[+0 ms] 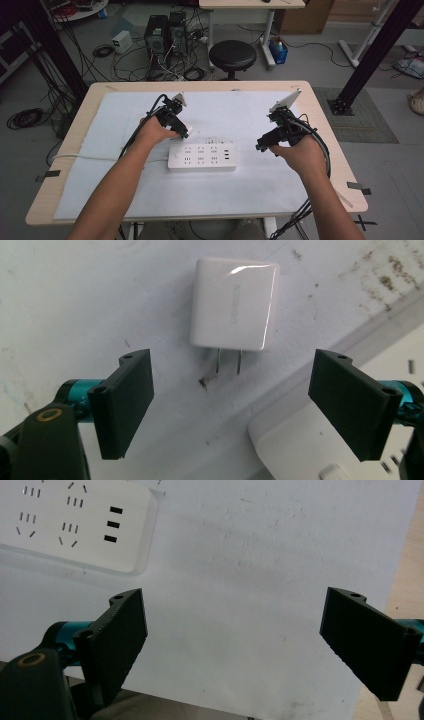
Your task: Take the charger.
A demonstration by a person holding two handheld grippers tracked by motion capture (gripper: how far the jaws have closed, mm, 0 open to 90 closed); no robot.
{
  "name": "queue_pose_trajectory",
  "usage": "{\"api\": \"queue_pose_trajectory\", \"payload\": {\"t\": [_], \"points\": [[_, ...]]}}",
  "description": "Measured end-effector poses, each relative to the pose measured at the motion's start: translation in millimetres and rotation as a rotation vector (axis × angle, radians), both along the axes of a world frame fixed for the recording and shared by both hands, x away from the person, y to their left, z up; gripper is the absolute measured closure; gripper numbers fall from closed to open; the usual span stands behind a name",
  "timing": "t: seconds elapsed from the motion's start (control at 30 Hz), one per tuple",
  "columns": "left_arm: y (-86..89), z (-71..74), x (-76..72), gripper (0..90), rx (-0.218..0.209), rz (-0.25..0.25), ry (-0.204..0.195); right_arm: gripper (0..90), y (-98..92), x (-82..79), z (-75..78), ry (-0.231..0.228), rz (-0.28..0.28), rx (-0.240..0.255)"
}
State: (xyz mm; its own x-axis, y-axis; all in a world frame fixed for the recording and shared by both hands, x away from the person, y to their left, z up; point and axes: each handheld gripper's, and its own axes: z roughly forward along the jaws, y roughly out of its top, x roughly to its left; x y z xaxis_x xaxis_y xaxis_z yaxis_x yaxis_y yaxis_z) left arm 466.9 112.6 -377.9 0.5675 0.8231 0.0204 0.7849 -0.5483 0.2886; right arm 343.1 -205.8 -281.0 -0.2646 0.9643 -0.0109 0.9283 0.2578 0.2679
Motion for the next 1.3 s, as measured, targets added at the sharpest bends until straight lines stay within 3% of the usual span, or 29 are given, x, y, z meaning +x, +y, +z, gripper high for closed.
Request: {"api": "queue_pose_trajectory", "payload": {"t": [0.23, 0.5, 0.73, 0.77, 0.83, 0.93, 1.17, 1.3], "points": [[-7.9, -20.9, 12.7, 18.3, 0.003, -0.010, 0.029, 11.1, 3.1, -0.6, -4.7, 0.008, 0.009, 0.005], [-12.9, -33.7, 19.0, 20.1, 0.028, -0.016, 0.041, 11.1, -1.6, -1.3, -2.9, 0.003, 0.005, 0.012], [-14.1, -33.6, 19.7, 34.4, 0.009, -0.013, 0.030, 11.1, -3.6, -0.6, -3.3, 0.006, 0.002, 0.013], [-14.2, -35.0, 20.2, 34.6, -0.004, -0.016, 0.045, 11.1, -3.3, -0.2, -3.8, 0.010, 0.003, 0.018], [-14.9, -35.5, 19.6, 36.4, 0.021, -0.019, 0.042, 11.1, -3.1, -0.1, -3.9, 0.014, -0.004, 0.017], [-14.3, -34.9, 18.8, 41.9, 0.018, -0.017, 0.038, 11.1, -4.0, 0.1, -5.5, 0.011, -0.005, 0.011], [-14.0, -27.1, 12.7, 42.5, 0.023, -0.033, 0.040, 11.1, -5.1, 1.6, -8.1, 0.022, -0.010, 0.008], [-7.0, -13.6, 5.8, 42.5, 0.025, -0.041, 0.041, 11.1, -5.7, 3.4, -9.4, 0.024, -0.015, 0.006]]}}
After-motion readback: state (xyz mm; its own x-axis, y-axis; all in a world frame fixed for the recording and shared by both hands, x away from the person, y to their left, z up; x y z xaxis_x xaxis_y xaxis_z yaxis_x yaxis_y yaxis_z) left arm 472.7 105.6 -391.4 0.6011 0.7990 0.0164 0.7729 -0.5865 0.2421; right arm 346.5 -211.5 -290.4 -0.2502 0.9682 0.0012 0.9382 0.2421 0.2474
